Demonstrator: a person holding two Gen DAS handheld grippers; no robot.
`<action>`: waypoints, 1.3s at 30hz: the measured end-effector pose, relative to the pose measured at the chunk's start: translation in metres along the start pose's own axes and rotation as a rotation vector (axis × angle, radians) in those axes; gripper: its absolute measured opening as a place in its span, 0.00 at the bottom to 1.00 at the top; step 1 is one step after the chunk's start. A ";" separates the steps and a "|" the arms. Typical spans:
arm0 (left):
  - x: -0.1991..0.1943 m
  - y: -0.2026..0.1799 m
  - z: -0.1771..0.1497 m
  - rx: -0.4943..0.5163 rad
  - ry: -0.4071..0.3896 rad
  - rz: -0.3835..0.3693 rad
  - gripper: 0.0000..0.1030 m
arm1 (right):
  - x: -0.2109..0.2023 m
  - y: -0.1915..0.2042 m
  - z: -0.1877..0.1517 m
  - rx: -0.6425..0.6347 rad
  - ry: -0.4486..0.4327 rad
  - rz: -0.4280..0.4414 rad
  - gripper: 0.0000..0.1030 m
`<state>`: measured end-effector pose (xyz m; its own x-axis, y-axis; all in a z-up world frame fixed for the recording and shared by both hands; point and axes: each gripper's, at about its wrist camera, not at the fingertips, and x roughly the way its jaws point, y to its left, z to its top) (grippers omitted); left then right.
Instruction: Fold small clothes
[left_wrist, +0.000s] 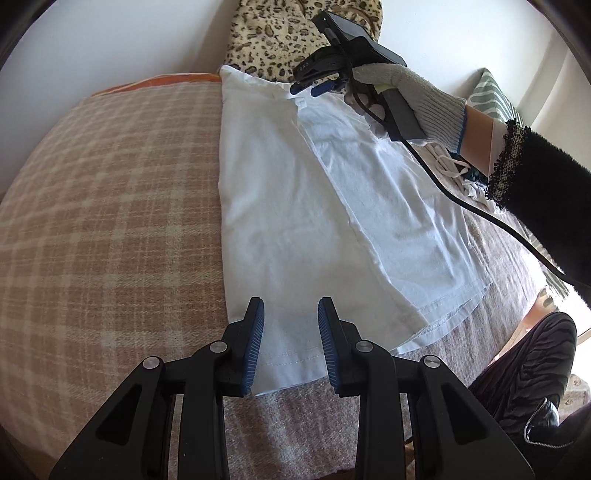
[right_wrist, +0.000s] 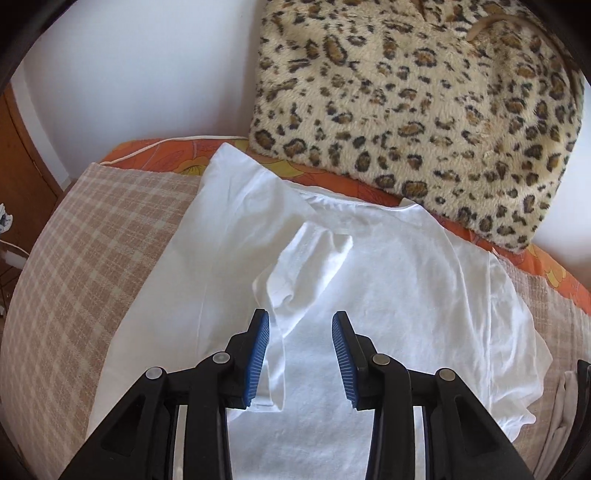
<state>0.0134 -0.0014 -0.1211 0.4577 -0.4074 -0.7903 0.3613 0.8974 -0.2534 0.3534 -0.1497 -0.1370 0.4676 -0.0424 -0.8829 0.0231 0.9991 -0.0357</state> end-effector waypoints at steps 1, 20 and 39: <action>-0.003 -0.003 0.001 0.007 -0.015 0.006 0.28 | -0.007 -0.010 -0.001 0.017 -0.011 0.000 0.37; 0.001 -0.139 0.004 0.264 -0.111 -0.136 0.45 | -0.140 -0.156 -0.068 0.183 -0.166 0.059 0.62; 0.090 -0.240 -0.012 0.459 0.009 -0.034 0.63 | -0.106 -0.244 -0.053 0.268 -0.116 0.158 0.69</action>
<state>-0.0420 -0.2515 -0.1387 0.4331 -0.4325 -0.7908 0.6994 0.7147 -0.0078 0.2519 -0.3890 -0.0596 0.5808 0.0977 -0.8082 0.1664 0.9576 0.2353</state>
